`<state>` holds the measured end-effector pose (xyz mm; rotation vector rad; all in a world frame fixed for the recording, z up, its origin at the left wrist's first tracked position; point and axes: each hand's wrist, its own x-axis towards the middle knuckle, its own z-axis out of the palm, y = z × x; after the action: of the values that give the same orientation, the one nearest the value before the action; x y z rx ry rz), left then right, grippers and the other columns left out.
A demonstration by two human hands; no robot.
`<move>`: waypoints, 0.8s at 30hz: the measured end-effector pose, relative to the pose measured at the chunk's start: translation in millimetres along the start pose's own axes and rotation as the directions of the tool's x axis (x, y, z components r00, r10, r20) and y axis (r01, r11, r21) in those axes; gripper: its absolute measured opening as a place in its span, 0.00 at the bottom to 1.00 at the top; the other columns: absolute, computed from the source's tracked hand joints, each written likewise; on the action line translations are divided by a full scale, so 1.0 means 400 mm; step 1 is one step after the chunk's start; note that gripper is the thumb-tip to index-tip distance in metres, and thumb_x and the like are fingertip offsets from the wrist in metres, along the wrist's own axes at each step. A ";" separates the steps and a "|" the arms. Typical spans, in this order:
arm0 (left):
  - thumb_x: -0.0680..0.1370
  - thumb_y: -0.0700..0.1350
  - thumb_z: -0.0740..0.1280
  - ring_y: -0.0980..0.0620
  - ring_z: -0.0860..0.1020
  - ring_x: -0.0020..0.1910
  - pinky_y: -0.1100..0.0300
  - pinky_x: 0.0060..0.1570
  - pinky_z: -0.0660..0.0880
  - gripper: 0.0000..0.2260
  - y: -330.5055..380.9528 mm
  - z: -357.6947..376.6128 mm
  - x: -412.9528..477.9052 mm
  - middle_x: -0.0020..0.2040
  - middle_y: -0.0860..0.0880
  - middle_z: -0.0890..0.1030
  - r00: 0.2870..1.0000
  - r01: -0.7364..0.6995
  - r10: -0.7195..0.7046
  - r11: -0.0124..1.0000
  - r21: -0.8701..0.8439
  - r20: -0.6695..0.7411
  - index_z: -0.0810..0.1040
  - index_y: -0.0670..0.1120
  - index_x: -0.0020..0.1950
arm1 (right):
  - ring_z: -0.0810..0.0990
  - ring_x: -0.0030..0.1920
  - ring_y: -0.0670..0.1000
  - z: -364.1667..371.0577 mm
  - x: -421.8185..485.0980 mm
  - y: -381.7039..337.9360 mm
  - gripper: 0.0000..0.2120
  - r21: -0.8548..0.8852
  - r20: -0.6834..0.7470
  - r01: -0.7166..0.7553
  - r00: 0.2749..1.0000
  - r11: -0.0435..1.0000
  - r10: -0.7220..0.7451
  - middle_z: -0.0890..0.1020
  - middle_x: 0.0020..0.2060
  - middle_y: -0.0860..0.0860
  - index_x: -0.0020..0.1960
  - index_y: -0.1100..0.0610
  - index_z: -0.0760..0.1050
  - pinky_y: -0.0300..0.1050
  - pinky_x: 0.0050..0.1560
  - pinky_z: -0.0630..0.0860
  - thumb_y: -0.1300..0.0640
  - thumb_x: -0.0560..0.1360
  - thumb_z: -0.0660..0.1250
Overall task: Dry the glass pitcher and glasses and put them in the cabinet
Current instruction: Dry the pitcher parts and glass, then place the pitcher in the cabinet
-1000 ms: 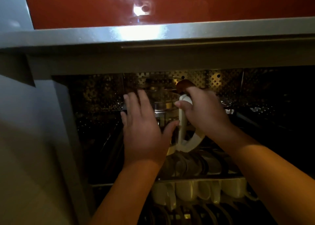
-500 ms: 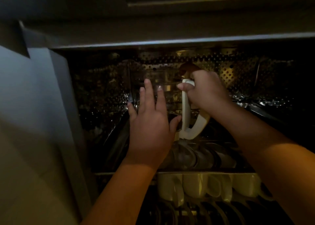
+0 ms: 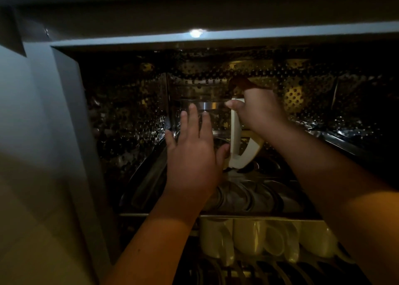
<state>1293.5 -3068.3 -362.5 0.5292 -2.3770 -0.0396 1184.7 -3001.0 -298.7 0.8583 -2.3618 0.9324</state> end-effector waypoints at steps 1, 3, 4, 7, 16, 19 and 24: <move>0.79 0.57 0.53 0.50 0.38 0.74 0.46 0.70 0.40 0.30 0.000 0.000 0.000 0.76 0.47 0.38 1.000 0.003 -0.003 1.000 0.002 -0.002 0.44 0.48 0.76 | 0.75 0.55 0.56 0.001 0.001 0.001 0.16 0.006 0.004 0.002 1.000 1.000 -0.002 0.77 0.56 0.56 0.62 0.55 0.71 0.43 0.43 0.66 0.50 0.77 0.62; 0.79 0.57 0.53 0.50 0.38 0.74 0.46 0.70 0.40 0.30 0.001 0.000 0.001 0.76 0.47 0.38 1.000 0.003 -0.003 1.000 0.000 -0.001 0.43 0.47 0.76 | 0.75 0.55 0.56 -0.002 -0.001 0.003 0.17 0.015 0.005 0.012 1.000 1.000 -0.012 0.77 0.56 0.55 0.65 0.52 0.69 0.43 0.43 0.66 0.50 0.77 0.62; 0.79 0.57 0.53 0.50 0.38 0.74 0.46 0.70 0.40 0.30 0.002 0.000 0.001 0.76 0.47 0.38 1.000 0.002 -0.002 1.000 -0.001 0.000 0.43 0.47 0.76 | 0.75 0.54 0.56 -0.004 -0.004 0.004 0.17 0.013 0.000 0.019 1.000 1.000 -0.019 0.77 0.55 0.56 0.65 0.52 0.69 0.42 0.43 0.66 0.50 0.77 0.62; 0.80 0.57 0.53 0.49 0.38 0.74 0.46 0.70 0.39 0.30 0.004 -0.005 -0.006 0.76 0.47 0.38 1.000 -0.005 0.005 1.000 0.000 -0.001 0.44 0.48 0.76 | 0.76 0.54 0.56 -0.004 -0.021 0.003 0.17 -0.020 -0.037 0.038 0.999 0.999 -0.038 0.78 0.54 0.56 0.64 0.54 0.70 0.42 0.44 0.68 0.50 0.77 0.62; 0.80 0.56 0.52 0.50 0.36 0.74 0.48 0.69 0.37 0.30 0.024 -0.052 -0.054 0.76 0.48 0.38 1.000 -0.004 0.004 1.000 -0.005 0.014 0.41 0.49 0.76 | 0.62 0.68 0.58 -0.018 -0.136 0.020 0.26 -0.276 -0.045 0.172 0.980 0.946 -0.191 0.66 0.68 0.58 0.73 0.50 0.59 0.57 0.67 0.61 0.49 0.77 0.61; 0.80 0.55 0.52 0.51 0.35 0.73 0.48 0.69 0.36 0.29 0.037 -0.069 -0.075 0.76 0.49 0.37 0.998 0.009 -0.008 1.000 -0.008 0.065 0.40 0.50 0.75 | 0.56 0.72 0.58 -0.042 -0.177 0.024 0.26 -0.304 0.023 0.196 0.980 0.932 -0.198 0.61 0.72 0.57 0.74 0.50 0.57 0.59 0.70 0.56 0.49 0.77 0.59; 0.78 0.50 0.59 0.40 0.55 0.73 0.42 0.64 0.45 0.25 0.052 -0.089 -0.124 0.74 0.39 0.59 0.997 -0.072 0.071 0.994 -0.079 -0.013 0.61 0.42 0.73 | 0.53 0.74 0.54 -0.095 -0.250 0.012 0.27 -0.274 0.139 0.204 0.975 0.940 -0.172 0.58 0.74 0.52 0.74 0.49 0.55 0.57 0.72 0.52 0.47 0.78 0.57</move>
<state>1342.4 -3026.2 -362.8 0.4054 -2.3717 -0.0979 1258.6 -2932.9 -335.9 1.0177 -2.3794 0.4593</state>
